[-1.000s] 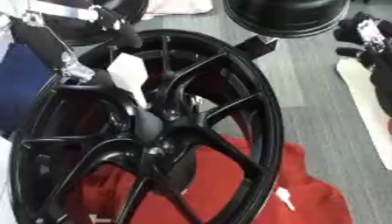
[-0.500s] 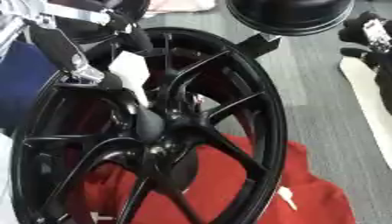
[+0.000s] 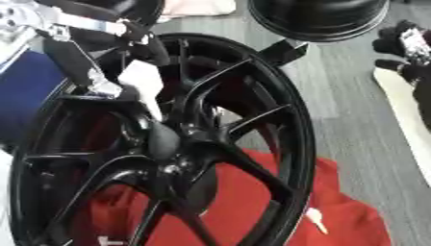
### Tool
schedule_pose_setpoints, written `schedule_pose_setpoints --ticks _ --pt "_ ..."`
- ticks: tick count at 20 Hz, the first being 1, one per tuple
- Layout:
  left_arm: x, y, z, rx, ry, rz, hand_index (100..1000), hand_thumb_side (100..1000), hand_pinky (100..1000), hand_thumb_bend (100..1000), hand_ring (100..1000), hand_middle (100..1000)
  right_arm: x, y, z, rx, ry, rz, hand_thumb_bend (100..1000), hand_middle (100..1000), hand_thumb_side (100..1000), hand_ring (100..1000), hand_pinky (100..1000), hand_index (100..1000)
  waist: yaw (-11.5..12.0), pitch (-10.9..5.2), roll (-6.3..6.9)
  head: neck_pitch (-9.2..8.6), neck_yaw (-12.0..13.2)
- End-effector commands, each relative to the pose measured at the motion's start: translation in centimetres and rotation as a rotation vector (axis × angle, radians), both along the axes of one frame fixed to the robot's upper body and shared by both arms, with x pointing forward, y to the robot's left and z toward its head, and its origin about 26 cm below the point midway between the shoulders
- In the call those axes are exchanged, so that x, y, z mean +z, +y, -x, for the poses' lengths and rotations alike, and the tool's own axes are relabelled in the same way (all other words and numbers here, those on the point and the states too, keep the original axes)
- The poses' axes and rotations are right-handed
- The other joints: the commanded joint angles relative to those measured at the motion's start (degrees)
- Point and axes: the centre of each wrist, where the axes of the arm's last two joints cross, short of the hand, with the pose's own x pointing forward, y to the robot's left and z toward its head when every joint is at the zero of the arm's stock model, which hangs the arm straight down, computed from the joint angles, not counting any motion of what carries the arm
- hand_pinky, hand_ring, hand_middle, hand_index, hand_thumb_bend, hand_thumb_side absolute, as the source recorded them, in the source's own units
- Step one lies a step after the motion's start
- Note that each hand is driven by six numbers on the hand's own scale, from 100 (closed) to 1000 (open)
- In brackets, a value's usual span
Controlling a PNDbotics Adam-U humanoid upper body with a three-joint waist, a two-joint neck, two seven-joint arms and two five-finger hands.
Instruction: Pull the pin out of the wheel hub.
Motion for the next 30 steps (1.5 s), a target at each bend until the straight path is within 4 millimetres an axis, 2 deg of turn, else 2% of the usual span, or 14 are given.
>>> schedule_pose_setpoints --ticks 1,7,12,14,18,19,20,21,22,25,28,29,30 --pt "0.9 0.5 0.2 0.011 -0.031 0.003 864 345 901 311 897 839 0.9 0.0 0.3 0.005 -0.029 0.007 100 664 715 831 814 722 -0.1 -1.06 -0.25 -0.91 0.2" --pt "0.9 0.5 0.1 0.009 -0.032 0.001 836 301 876 252 873 786 0.9 0.1 0.2 0.006 -0.030 0.004 100 665 714 832 814 722 -0.1 -0.93 -0.33 -0.75 0.1" --pt "0.9 0.5 0.1 0.016 -0.033 0.002 806 259 858 154 841 747 1.0 0.1 0.2 0.007 -0.032 0.001 100 665 715 833 815 723 -0.2 -1.03 -0.43 -0.75 0.2" --pt "1.1 0.4 0.1 0.008 -0.029 0.014 791 261 855 150 834 729 0.8 0.1 0.2 0.007 -0.025 0.001 100 665 716 833 815 723 -0.2 -1.12 -0.47 -0.72 0.1" --pt "1.8 0.3 0.4 -0.023 -0.019 0.057 689 255 830 128 768 613 0.6 0.1 0.1 0.005 -0.014 0.001 100 666 718 833 815 723 -0.2 -1.30 -0.51 -0.70 0.2" --pt "2.0 0.3 0.5 -0.029 -0.017 0.065 689 255 830 128 768 613 0.6 0.1 0.1 0.005 -0.012 0.002 100 666 718 833 815 723 -0.2 -1.34 -0.51 -0.74 0.2" --pt "2.2 0.3 0.6 -0.034 -0.017 0.074 636 246 813 118 733 565 0.5 0.1 0.1 0.003 -0.009 0.001 100 666 719 834 815 723 -0.1 -1.40 -0.50 -0.80 0.2" --pt "2.3 0.3 0.7 -0.039 -0.016 0.083 636 246 813 118 733 565 0.5 0.0 0.1 0.002 -0.008 -0.001 100 666 719 834 815 723 -0.1 -1.44 -0.49 -0.83 0.2" --pt "2.5 0.4 0.7 -0.045 -0.015 0.093 572 242 796 104 686 510 0.4 0.0 0.1 0.001 -0.006 -0.002 100 667 720 834 816 723 -0.2 -1.49 -0.49 -0.83 0.2" --pt "2.9 0.6 0.9 -0.058 -0.011 0.119 524 213 775 100 639 469 0.3 0.0 0.0 -0.001 -0.001 -0.005 100 667 721 834 815 723 -0.1 -1.63 -0.49 -0.65 0.0" --pt "3.7 1.1 1.1 -0.064 -0.017 0.157 399 100 704 100 544 354 0.3 0.0 0.0 -0.004 0.002 -0.005 100 668 720 835 816 724 0.0 -1.86 -0.50 -0.59 0.0" --pt "4.1 1.4 1.1 -0.062 -0.022 0.180 399 100 704 100 544 354 0.3 0.0 0.0 -0.004 0.002 -0.005 100 668 720 835 816 724 0.0 -1.95 -0.51 -0.55 0.0" --pt "4.5 1.7 1.2 -0.055 -0.036 0.212 354 100 679 100 516 315 0.3 0.0 0.0 -0.004 0.002 -0.005 100 668 729 835 816 724 0.1 -2.07 -0.54 -0.45 -0.1"
